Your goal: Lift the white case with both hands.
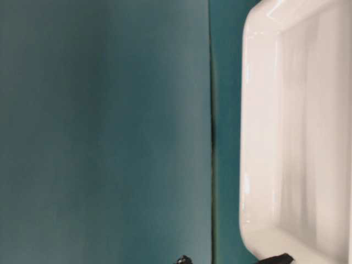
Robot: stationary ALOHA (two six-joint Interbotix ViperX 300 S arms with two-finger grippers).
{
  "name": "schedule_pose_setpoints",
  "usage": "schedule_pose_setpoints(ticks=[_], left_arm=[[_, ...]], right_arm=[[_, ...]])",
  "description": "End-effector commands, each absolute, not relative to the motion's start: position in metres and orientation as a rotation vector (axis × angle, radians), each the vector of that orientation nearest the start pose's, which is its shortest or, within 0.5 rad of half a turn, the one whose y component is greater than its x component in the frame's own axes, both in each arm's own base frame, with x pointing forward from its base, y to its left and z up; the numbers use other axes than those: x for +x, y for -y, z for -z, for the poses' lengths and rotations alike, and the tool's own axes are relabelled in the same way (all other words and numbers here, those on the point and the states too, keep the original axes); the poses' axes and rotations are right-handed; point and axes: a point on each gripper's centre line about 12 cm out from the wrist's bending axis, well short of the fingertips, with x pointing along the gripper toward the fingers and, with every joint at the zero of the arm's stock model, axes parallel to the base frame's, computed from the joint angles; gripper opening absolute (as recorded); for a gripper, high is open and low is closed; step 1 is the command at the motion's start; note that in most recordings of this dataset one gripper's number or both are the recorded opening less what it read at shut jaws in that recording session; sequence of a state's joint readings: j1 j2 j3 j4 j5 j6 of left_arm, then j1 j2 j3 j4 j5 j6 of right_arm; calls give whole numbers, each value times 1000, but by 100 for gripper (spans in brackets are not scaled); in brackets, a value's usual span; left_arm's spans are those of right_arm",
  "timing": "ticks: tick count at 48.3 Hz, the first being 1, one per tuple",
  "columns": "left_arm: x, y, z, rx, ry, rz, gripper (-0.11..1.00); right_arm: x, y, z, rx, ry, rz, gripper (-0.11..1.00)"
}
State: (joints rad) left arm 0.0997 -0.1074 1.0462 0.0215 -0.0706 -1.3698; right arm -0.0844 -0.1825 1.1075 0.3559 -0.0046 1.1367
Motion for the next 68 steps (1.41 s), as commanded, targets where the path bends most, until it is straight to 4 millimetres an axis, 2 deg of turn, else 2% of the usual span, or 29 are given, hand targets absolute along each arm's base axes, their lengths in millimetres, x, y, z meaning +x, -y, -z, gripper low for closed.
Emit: schedule_pose_setpoints(ticks=[1,4,7,11,13,17,26,30,42,51,62,68], left_arm=[[278,-26,-88,-1274,-714,-677,6],[279,-26,-89,-1273,-711,-671,6],[279,-25,-89,-1272,-712,-670,6],[280,-23,-89,-1269,-715,-663,7],[281,-22,-90,-1272,-713,-660,11],[281,-21,-91,-1274,-711,-657,29],[285,-22,-96,-1277,-697,-646,84],[288,-20,-102,-1278,-685,-629,97],[285,-13,-126,-1252,-672,-577,97],[275,-8,-163,-1187,-652,-504,97],[261,-7,-214,-1053,-567,-378,97],[253,-7,-233,-958,-516,-310,97]], right_arm=[[258,23,-99,1414,-682,753,53],[260,23,-101,1416,-679,749,68],[262,23,-103,1418,-675,745,77],[265,24,-105,1415,-666,736,79],[266,24,-106,1416,-660,732,79],[268,24,-108,1417,-655,728,79],[269,25,-112,1417,-643,716,80],[269,24,-114,1413,-639,707,80],[261,21,-138,1363,-647,632,80],[250,22,-176,1280,-607,524,80],[236,28,-221,1166,-476,403,79],[231,26,-237,1077,-432,342,79]])
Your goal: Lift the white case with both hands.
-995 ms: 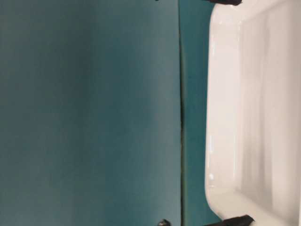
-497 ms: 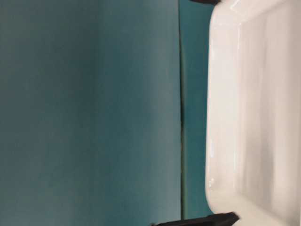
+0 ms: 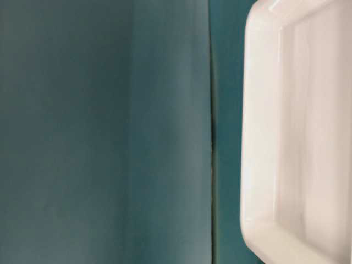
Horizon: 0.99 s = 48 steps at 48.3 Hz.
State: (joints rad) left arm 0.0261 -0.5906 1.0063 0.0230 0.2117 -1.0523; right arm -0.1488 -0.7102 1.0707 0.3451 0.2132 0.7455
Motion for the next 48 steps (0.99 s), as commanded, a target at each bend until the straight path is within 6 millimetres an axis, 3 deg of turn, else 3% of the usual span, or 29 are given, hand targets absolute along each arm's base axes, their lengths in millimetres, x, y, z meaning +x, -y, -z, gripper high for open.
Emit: schedule_pose_setpoints(ticks=[1,14,31,48], left_arm=[[252,-6,-235,-940,-512,-300,97],[246,3,-253,-686,-483,-166,97],[238,4,-279,-625,-385,-112,96],[209,4,-322,-392,-195,-24,91]], right_arm=[[231,26,-239,1058,-426,332,79],[231,16,-270,780,-314,184,79],[219,4,-305,445,-201,51,79],[190,1,-344,352,-41,3,79]])
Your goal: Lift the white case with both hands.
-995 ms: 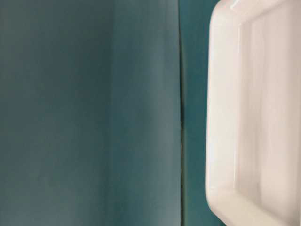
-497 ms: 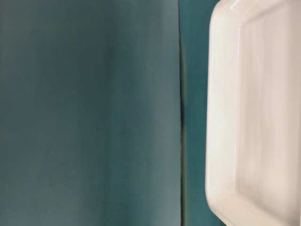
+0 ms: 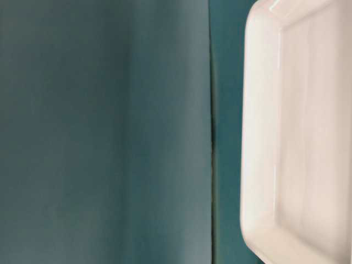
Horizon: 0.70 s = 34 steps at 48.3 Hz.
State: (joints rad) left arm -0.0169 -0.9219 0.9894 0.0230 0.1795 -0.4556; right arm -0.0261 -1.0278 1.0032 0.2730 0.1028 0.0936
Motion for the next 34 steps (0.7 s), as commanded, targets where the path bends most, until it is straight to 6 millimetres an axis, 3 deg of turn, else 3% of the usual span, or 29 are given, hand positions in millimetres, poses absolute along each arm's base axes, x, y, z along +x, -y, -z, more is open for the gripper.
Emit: schedule_pose_setpoints(ticks=[1,23,34], left_arm=[[207,4,-324,-379,-183,-20,90],[174,3,-356,-212,-46,13,90],[161,3,-371,-203,17,19,90]], right_arm=[[188,1,-346,349,-32,2,79],[154,0,-387,194,142,-19,79],[148,-1,-388,191,132,-26,79]])
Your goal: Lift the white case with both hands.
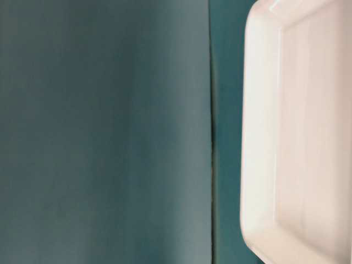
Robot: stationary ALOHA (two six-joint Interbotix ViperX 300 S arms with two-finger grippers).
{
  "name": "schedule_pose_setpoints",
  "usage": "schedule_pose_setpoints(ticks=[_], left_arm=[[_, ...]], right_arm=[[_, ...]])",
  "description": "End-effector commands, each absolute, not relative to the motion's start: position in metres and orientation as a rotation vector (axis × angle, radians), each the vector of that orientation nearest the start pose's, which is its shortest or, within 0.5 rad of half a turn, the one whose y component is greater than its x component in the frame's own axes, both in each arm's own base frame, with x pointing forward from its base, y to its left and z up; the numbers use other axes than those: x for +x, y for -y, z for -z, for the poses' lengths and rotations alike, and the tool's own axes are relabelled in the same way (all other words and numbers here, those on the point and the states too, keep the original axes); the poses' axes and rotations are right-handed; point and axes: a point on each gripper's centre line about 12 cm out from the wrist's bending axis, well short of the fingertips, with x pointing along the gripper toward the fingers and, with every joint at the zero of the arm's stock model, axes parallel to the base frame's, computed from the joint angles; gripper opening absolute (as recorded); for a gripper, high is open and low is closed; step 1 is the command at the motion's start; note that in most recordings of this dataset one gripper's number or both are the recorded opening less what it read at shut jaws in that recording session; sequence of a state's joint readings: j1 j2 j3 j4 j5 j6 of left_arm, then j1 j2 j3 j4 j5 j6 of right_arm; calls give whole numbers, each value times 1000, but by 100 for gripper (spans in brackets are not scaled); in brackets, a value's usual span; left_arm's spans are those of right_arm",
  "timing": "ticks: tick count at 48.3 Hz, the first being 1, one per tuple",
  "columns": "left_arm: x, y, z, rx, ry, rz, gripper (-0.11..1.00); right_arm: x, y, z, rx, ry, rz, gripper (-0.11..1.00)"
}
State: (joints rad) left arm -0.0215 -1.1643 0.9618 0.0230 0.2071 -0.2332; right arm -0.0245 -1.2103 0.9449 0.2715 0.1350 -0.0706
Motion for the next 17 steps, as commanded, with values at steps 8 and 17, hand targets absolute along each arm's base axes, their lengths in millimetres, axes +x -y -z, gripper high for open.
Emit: schedule_pose_setpoints(ticks=[8,17], left_arm=[[161,3,-369,-206,9,18,90],[162,3,-367,-209,4,18,90]], right_arm=[[148,-1,-386,200,119,-30,79],[147,-1,-384,224,120,-32,79]])
